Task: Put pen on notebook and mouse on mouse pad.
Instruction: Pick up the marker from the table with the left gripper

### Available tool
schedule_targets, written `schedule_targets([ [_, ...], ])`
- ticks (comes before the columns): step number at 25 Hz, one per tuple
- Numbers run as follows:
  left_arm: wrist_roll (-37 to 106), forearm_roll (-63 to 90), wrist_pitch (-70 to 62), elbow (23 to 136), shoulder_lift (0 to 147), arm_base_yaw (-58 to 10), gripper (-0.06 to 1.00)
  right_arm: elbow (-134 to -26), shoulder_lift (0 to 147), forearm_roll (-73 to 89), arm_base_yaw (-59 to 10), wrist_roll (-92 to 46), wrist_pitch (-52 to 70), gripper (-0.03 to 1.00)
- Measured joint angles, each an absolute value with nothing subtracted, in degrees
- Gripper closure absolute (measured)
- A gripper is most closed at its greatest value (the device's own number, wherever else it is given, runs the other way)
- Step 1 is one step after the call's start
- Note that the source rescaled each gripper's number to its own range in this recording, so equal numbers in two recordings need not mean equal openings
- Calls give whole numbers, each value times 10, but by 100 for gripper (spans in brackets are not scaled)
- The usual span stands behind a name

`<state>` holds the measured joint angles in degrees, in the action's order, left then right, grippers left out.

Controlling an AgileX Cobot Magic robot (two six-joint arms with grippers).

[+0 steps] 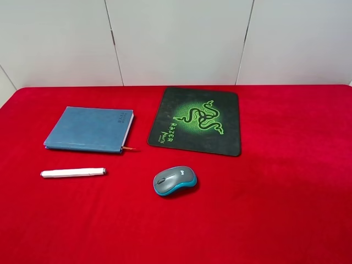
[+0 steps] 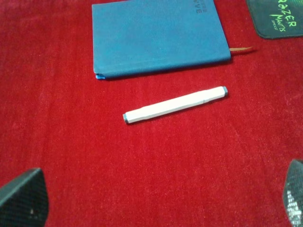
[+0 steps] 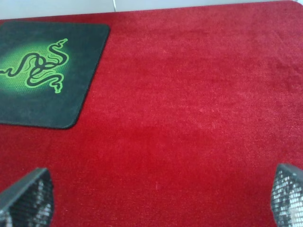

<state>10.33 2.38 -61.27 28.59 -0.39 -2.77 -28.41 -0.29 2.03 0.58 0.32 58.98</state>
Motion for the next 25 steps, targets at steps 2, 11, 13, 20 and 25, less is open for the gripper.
schedule_targets([
  [2,103,24,-612,283,-4,-28,-6,-284,-3,20,6,3,590,-3],
  [11,103,24,-612,283,-4,-28,-6,-284,-3,20,6,3,590,-3],
  [13,101,24,-612,283,-4,-28,-6,-284,-3,20,6,3,590,-3],
  [20,92,24,-614,285,-4,-28,-5,-284,-3,20,6,3,590,-3],
  [25,74,16,-628,353,67,-28,-3,-284,-3,20,6,3,590,-3],
])
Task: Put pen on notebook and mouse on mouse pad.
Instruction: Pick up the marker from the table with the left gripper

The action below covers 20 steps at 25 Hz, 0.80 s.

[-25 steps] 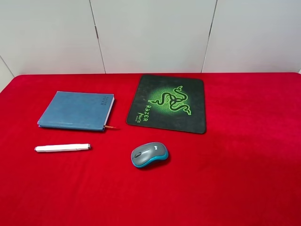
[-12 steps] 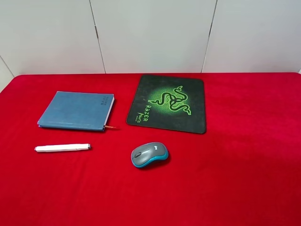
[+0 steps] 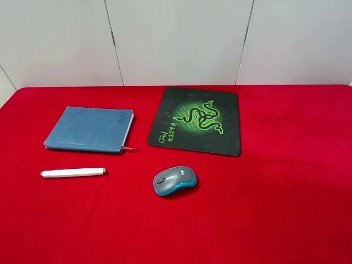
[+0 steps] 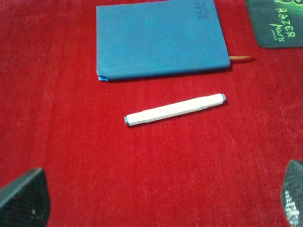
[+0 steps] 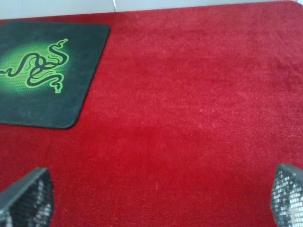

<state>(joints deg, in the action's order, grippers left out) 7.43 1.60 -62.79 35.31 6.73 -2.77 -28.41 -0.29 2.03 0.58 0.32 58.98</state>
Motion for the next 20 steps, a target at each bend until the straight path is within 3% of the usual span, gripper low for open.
schedule_targets([
  [11,97,-32,-668,529,391,-31,-2,-284,-3,20,6,3,590,-3],
  [20,125,-58,-664,535,622,-134,-5,-284,-3,20,6,3,590,-3],
])
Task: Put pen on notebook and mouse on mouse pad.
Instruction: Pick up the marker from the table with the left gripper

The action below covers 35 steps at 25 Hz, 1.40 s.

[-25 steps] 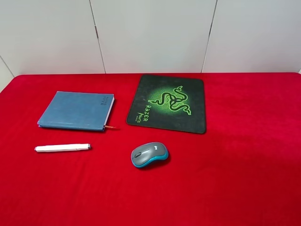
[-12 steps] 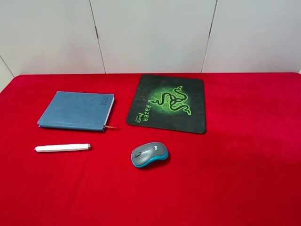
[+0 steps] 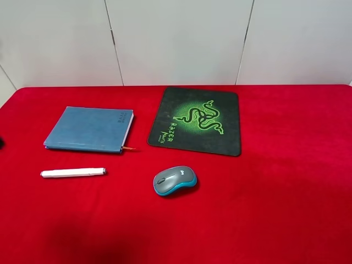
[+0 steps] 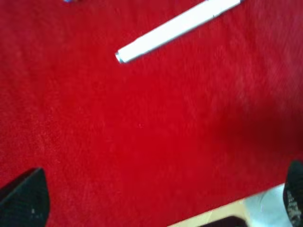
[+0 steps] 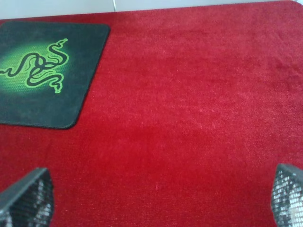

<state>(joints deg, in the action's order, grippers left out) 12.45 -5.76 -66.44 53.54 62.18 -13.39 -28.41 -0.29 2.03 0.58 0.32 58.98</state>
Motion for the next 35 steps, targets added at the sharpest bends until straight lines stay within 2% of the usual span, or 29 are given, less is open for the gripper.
schedule_targets([
  [8,179,-88,-621,535,798,-202,-5,-284,-3,20,6,3,590,-3],
  [20,270,-90,-505,536,976,-203,-5,-284,-3,20,6,3,590,-3],
  [35,290,-90,-399,536,1073,-203,-5,-284,-3,20,6,3,590,-3],
])
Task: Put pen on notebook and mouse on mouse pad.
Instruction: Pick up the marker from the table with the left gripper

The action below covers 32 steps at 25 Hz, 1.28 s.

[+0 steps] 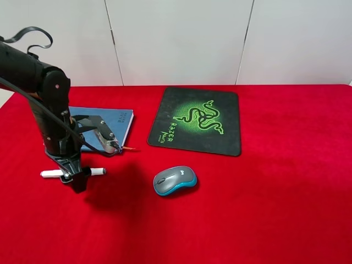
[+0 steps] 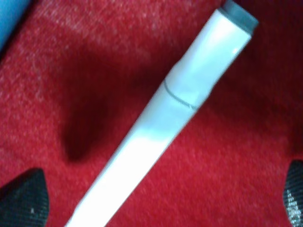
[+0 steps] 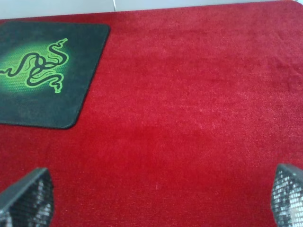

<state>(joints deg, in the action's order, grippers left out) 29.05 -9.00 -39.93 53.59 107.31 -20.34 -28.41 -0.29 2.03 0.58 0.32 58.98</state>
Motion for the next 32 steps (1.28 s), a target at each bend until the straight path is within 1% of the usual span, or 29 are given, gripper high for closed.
schedule_targets([
  [8,294,-90,-386,536,1092,-203,-5,-284,-3,20,6,3,590,-3],
  [11,294,-90,-386,536,1092,-203,0,-284,-3,20,6,3,590,-3],
  [13,294,-90,-386,536,1092,-203,8,-284,-3,20,6,3,590,-3],
  [19,295,-90,-385,536,1092,-203,45,-284,-3,20,6,3,590,-3],
  [22,295,-90,-384,536,1092,-203,60,-284,-3,20,6,3,590,-3],
  [28,295,-90,-366,536,1092,-203,83,-284,-3,20,6,3,590,-3],
  [30,296,-90,-358,536,1092,-203,92,-284,-3,20,6,3,590,-3],
  [31,296,-90,-357,536,1092,-203,94,-284,-3,20,6,3,590,-3],
  [32,296,-90,-356,536,1092,-203,94,-284,-3,20,6,3,590,-3],
])
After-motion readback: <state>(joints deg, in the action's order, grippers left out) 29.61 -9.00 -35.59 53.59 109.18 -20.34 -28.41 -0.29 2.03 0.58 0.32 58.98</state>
